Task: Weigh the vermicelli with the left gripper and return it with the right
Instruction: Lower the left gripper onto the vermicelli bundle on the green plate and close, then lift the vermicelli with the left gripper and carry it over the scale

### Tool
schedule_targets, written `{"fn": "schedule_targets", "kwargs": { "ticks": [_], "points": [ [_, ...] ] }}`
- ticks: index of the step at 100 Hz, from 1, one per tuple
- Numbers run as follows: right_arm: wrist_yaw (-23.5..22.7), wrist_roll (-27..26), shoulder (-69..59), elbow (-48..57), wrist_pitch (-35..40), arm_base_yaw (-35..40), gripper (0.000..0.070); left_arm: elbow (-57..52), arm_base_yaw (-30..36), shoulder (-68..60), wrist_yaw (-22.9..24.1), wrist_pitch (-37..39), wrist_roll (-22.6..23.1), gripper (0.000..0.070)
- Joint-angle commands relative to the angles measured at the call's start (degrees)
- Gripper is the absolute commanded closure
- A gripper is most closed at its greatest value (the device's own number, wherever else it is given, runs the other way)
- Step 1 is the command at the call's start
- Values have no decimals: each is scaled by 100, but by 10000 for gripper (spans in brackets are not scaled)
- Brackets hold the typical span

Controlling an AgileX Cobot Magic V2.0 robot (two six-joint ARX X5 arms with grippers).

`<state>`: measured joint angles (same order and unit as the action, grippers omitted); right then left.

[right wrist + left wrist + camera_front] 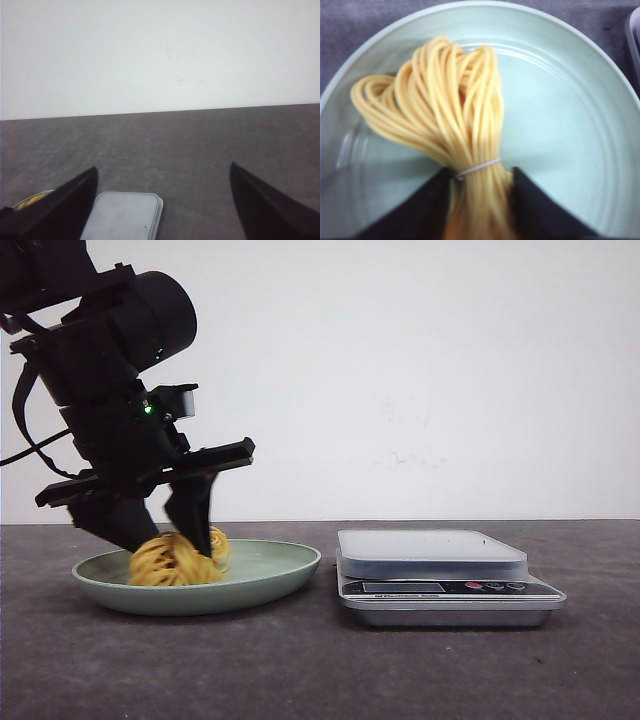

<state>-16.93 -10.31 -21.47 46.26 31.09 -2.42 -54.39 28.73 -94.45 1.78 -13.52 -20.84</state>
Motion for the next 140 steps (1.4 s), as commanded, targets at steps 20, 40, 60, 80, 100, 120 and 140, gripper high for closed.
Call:
{"fn": "schedule_targets", "kwargs": {
  "ticks": [20,40,60,80,100,120,140],
  "points": [
    [-20,28,-22,111,-11,2,166,-136,26,-70,22,9,2,697],
    [-17,31,-22,111,-11,2,166,-232,37,538,-92,-33,0,697],
    [-15,28,-22,111,-11,2,166,-496,168,1377,-916,2,-256,697],
    [0,20,-22,111,-11,2,166,-1047,728,1359,-1211,531,-597,697],
    [0,17,-22,111,-15,2,166,-1812,1145,586,-1185,758,-935,696],
    [2,22,-22,111,2,2,166,-2334,1386,-393,-1224,756,-1088,697],
    [4,22,-22,111,9,2,166,-2435,1506,-1075,-1237,772,-1228,697]
  ]
}}
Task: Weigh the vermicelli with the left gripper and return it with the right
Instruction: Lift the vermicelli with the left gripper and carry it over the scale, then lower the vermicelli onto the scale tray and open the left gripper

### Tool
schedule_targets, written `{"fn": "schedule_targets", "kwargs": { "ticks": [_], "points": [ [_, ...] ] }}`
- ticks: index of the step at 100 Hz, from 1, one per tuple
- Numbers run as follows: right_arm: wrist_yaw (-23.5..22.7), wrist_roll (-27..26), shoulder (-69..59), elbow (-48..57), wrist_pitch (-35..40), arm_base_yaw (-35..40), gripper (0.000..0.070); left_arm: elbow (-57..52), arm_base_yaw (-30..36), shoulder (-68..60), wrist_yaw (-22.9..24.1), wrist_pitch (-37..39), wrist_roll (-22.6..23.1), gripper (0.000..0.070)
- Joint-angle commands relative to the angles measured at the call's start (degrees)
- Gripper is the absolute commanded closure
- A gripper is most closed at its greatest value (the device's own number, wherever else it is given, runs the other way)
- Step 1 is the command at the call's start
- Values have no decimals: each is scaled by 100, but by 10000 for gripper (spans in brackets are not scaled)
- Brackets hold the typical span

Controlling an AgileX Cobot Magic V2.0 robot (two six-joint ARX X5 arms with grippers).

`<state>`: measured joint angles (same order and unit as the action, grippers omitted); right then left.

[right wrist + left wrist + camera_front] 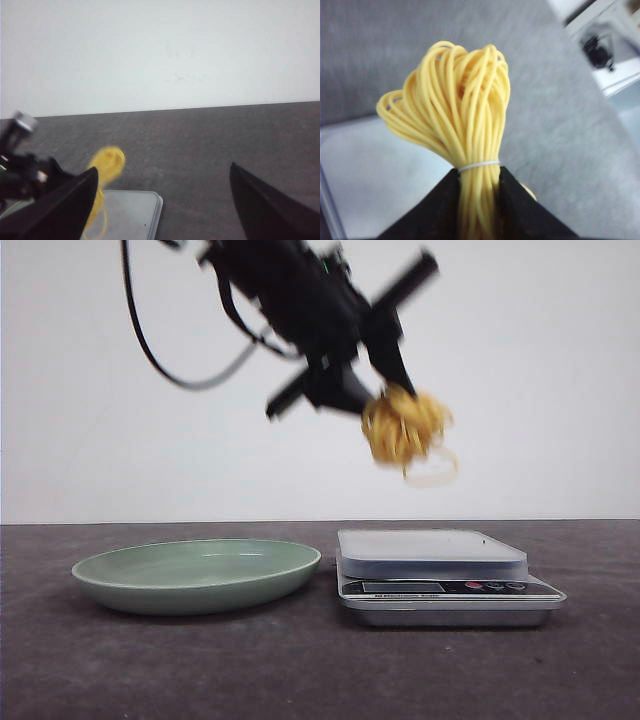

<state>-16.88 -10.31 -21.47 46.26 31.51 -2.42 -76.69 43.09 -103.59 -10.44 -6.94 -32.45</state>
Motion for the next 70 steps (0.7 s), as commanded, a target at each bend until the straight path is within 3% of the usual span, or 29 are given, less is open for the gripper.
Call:
{"fn": "schedule_targets", "kwargs": {
  "ticks": [1,48,62,70],
  "points": [
    [0,24,-22,111,-35,2,166,-205,74,-190,-15,103,-68,697],
    [-2,28,-22,111,35,2,166,-205,63,-741,-81,44,-118,690],
    [-2,48,-22,111,33,2,166,-236,63,-741,-173,72,-17,467],
    [-4,48,-22,111,28,2,166,-267,35,-737,-166,79,26,423]
  ]
}}
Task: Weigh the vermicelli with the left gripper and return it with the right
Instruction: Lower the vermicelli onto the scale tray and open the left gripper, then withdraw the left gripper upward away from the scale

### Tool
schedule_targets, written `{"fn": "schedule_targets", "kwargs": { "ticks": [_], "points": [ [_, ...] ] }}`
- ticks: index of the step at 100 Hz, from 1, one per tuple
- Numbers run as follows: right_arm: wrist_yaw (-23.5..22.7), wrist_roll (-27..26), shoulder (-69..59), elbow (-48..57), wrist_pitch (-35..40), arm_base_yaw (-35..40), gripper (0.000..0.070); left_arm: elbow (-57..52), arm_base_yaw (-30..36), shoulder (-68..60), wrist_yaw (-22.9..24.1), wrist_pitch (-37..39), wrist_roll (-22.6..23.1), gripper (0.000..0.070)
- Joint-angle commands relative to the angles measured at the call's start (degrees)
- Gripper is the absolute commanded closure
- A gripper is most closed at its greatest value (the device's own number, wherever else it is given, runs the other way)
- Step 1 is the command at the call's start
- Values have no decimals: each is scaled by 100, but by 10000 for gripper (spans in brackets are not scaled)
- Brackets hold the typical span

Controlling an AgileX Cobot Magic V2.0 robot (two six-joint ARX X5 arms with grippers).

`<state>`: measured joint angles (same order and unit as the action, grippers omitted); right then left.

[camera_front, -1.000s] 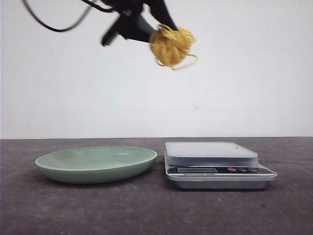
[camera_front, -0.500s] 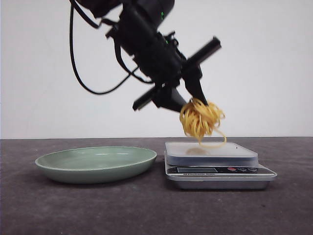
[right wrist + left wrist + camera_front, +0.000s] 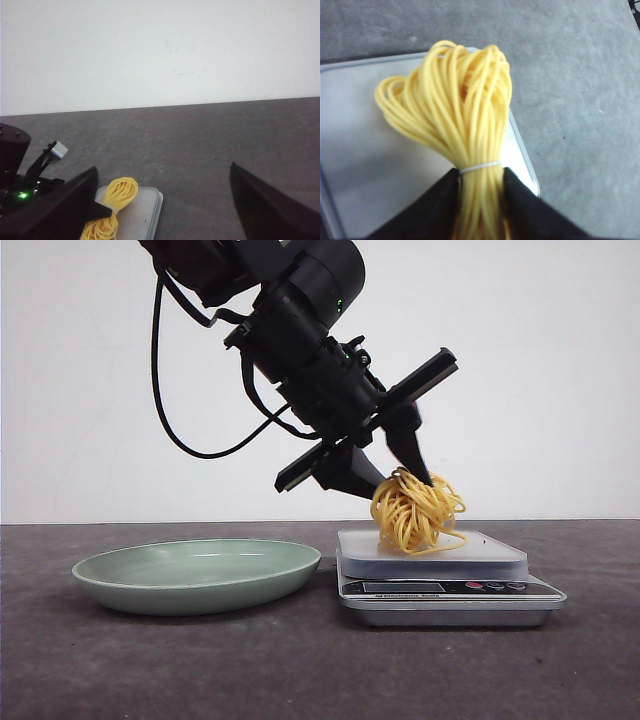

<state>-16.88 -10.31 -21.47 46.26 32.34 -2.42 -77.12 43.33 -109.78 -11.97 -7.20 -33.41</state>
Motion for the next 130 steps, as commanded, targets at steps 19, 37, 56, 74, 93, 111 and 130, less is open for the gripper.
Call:
{"fn": "schedule_targets", "kwargs": {
  "ticks": [19,37,56,74,93,111,130],
  "points": [
    [-4,48,-17,111,-50,2,165,-358,-127,-87,-157,11,313,423],
    [-4,48,-15,111,-48,2,166,-544,-348,494,-59,-520,975,423],
    [-4,48,-15,111,-31,2,166,-586,-562,1867,627,-1091,1794,424],
    [-9,48,-15,111,94,2,165,-586,-595,3475,1399,-1613,2430,426],
    [-7,48,-15,111,76,2,166,-586,-577,5147,1814,-2315,2546,426],
    [-26,52,-15,111,105,7,166,-586,-570,6485,1961,-3521,2430,426],
    [-26,52,-17,111,55,9,166,-577,-570,7589,2627,-5222,2063,426]
  ]
}}
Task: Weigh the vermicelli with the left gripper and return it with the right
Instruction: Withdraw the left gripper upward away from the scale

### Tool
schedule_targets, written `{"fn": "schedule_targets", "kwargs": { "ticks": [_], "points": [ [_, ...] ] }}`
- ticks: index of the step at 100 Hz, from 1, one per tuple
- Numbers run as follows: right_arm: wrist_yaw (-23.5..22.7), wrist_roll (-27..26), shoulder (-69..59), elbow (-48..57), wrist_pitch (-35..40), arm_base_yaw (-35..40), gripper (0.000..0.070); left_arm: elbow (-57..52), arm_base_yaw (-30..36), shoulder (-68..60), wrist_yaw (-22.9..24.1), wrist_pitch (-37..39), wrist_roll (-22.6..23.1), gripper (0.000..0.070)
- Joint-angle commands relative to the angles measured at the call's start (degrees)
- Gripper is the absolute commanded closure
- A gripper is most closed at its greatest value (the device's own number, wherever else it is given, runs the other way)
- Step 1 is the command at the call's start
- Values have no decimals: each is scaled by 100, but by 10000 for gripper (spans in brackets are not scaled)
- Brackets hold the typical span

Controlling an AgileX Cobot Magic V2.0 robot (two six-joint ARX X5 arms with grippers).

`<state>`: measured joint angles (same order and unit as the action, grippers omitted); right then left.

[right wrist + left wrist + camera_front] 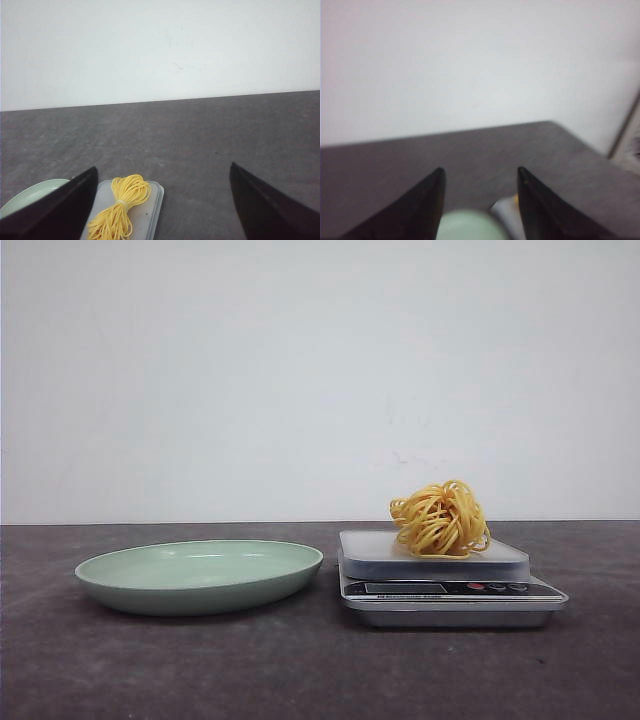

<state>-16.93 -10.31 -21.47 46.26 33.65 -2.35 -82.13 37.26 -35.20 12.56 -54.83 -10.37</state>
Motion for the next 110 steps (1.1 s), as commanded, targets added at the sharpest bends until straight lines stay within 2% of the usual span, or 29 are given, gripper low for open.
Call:
{"fn": "schedule_targets", "kwargs": {
  "ticks": [1,6,17,43,55,78,110],
  "points": [
    [-22,52,-17,111,-76,2,166,-74,35,181,212,-544,-275,426],
    [-33,52,-17,111,-76,4,166,-48,35,455,382,-925,-483,426],
    [-118,52,-26,111,-76,50,166,149,22,955,535,-1231,-748,426],
    [-120,59,-153,111,-103,85,166,1353,-264,2120,557,-1244,-1316,422],
    [-127,70,-245,111,-101,144,166,1982,-595,2671,358,-1154,-1495,421],
    [-129,63,-686,111,-199,426,166,2763,-1152,3307,-260,-1128,-1604,422],
    [-48,-376,-2291,160,-870,1342,166,2975,-1318,3309,-361,-1019,-1504,427]
  ]
}}
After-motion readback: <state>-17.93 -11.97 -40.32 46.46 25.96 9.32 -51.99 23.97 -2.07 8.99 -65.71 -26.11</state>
